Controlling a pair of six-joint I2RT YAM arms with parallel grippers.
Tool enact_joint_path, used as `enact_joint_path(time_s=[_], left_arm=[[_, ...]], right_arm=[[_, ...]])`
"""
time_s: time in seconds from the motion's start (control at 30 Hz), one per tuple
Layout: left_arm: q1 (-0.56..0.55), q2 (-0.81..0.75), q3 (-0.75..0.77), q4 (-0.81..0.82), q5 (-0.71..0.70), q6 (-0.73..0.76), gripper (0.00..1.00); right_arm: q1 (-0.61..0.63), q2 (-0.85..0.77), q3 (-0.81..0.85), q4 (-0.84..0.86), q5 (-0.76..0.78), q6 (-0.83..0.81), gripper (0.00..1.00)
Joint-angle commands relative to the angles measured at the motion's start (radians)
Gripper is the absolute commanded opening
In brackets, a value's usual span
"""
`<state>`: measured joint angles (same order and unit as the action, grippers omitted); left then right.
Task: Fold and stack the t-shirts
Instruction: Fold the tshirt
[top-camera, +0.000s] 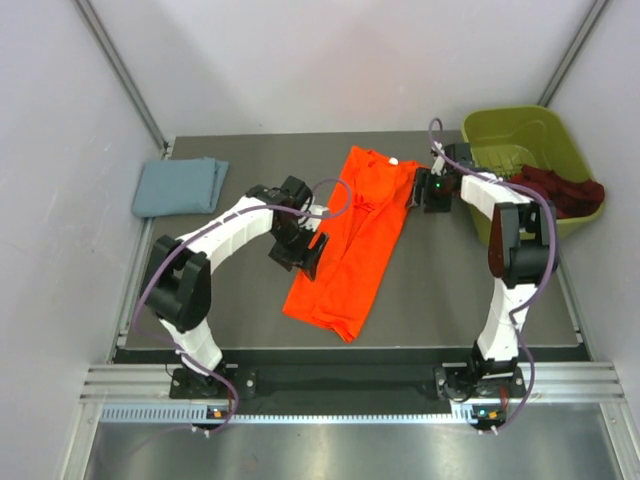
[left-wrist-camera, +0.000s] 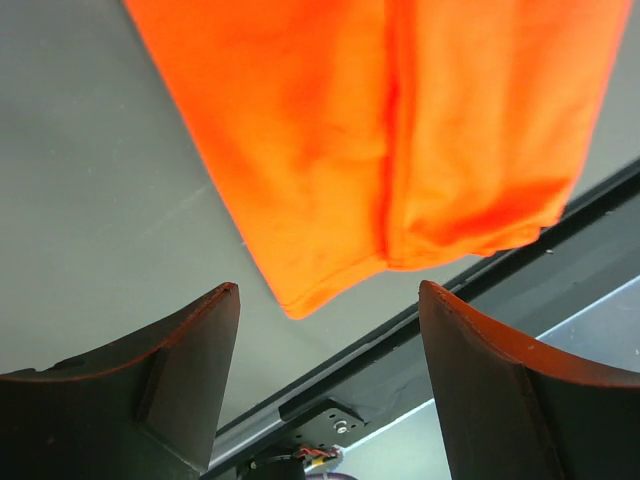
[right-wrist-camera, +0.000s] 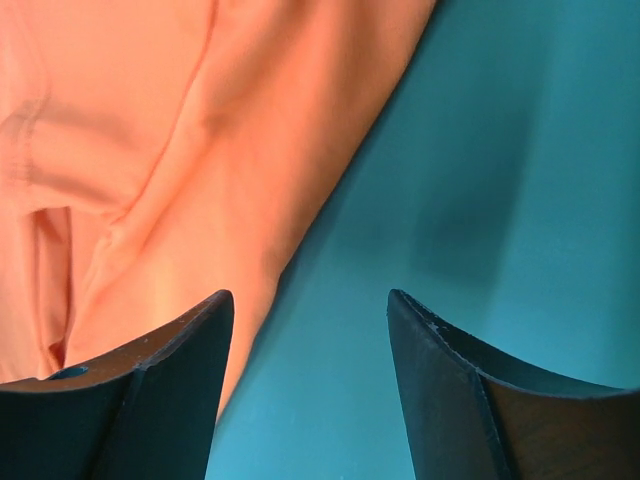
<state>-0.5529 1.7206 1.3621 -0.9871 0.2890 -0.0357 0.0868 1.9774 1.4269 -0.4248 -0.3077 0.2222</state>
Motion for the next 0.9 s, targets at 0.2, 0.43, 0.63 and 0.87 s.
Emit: enact_joint_path(time_s=[0.2,0.43,0.63,0.87], left_arm=[[0.087,0.094,-0.032,0.01,0.091,-0.039,0.72],[0.108,0.166,-0.023,0.001,0.102,-0.056,0.59],[0.11,0.201,-0.034,0.004,0.142,-0.072,0.36],[0.11,0.214,-0.031,0.002,0.142,-0.081,0.26]], right_arm=[[0.027,0.156,0.154,0.09,-0.014,0.026,0.65],[0.045,0.236,0.245,0.089,-0.021,0.035,0.61],[0.045,0.251,0.257,0.092,-0.019,0.031,0.4],[0.048,0.307,0.326,0.095,-0.036,0.031,0.18]])
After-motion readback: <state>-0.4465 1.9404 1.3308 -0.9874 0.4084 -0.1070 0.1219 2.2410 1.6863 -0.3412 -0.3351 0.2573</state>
